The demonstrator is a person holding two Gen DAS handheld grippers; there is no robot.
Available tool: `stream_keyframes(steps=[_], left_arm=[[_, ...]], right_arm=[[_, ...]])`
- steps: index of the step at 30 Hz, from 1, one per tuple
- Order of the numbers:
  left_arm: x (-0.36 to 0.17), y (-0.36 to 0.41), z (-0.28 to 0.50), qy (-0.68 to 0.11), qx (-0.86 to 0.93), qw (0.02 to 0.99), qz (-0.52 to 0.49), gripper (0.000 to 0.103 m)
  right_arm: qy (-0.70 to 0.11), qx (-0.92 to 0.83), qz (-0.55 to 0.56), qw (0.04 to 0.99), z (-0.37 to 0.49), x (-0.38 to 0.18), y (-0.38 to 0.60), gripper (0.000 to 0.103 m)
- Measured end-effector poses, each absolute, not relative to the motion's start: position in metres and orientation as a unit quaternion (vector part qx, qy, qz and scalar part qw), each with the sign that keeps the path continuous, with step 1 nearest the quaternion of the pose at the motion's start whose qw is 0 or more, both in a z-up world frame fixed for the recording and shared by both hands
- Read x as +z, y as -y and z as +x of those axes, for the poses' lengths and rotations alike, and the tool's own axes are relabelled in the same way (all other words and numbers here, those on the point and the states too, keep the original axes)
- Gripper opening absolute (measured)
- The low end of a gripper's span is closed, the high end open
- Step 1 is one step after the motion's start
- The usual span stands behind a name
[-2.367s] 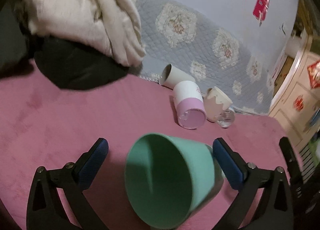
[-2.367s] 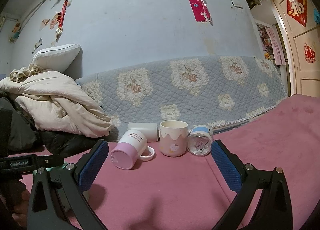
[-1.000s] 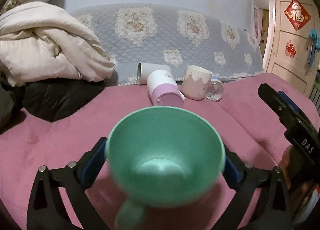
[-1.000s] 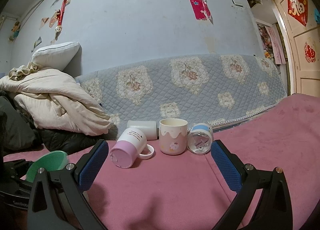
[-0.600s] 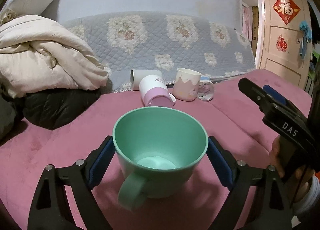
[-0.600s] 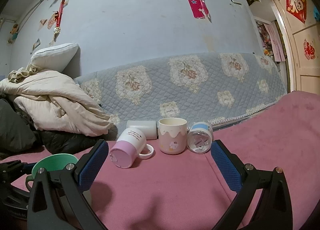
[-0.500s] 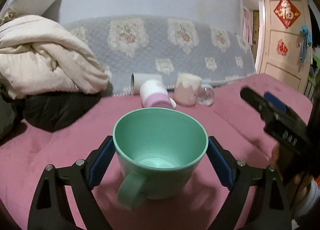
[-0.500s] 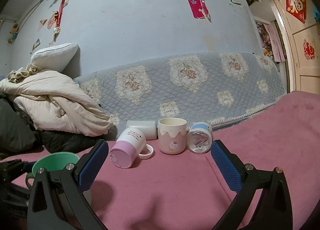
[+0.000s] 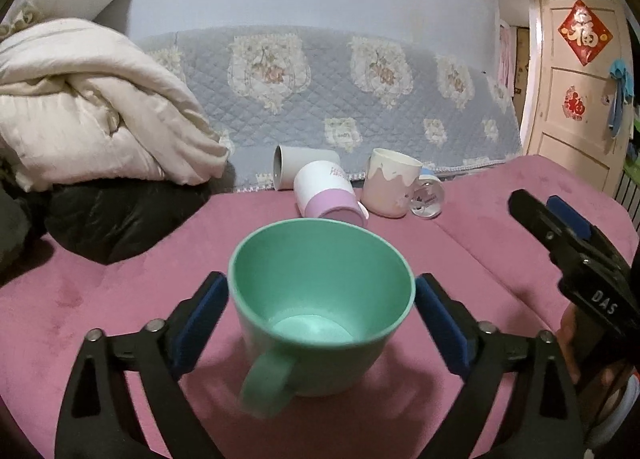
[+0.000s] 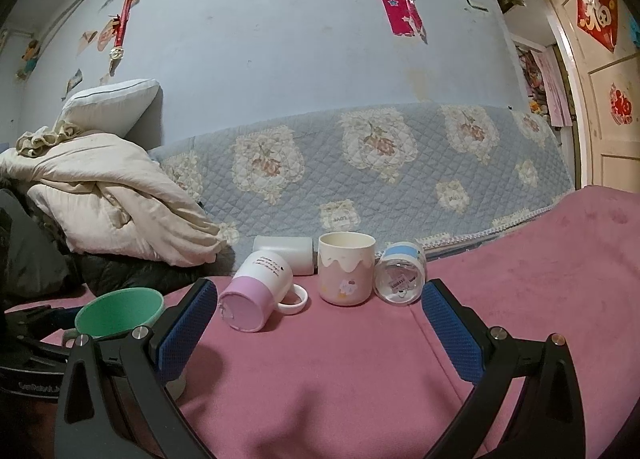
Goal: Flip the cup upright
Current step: 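Rotate the mint-green mug opening-up with the left tool and lower it, then set the mug upright on the bed and open the left tool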
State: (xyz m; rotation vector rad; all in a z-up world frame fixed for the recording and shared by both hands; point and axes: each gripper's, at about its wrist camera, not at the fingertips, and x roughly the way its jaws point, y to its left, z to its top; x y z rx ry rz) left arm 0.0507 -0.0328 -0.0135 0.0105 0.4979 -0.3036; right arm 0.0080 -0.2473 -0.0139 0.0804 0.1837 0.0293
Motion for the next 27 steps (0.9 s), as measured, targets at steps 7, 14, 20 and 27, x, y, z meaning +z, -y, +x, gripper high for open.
stream_keyframes(steps=[7, 14, 20, 27], left_arm=[[0.003, 0.032, 0.01, -0.145, -0.112, 0.982, 0.05, 0.103], [0.013, 0.01, -0.017, -0.08, -0.073, 0.993, 0.043, 0.103], [0.011, -0.008, -0.033, -0.072, -0.045, 0.996, 0.029, 0.103], [0.0, -0.015, -0.039, -0.075, -0.039, 0.996, 0.019, 0.103]], right_arm=[[-0.09, 0.017, 0.041, 0.995, 0.009, -0.013, 0.246, 0.103], [-0.083, 0.044, 0.034, 0.995, -0.006, -0.005, 0.233, 0.103], [-0.068, 0.078, 0.006, 0.995, -0.034, -0.001, 0.209, 0.103], [-0.061, 0.072, -0.027, 0.995, -0.045, -0.009, 0.192, 0.103]])
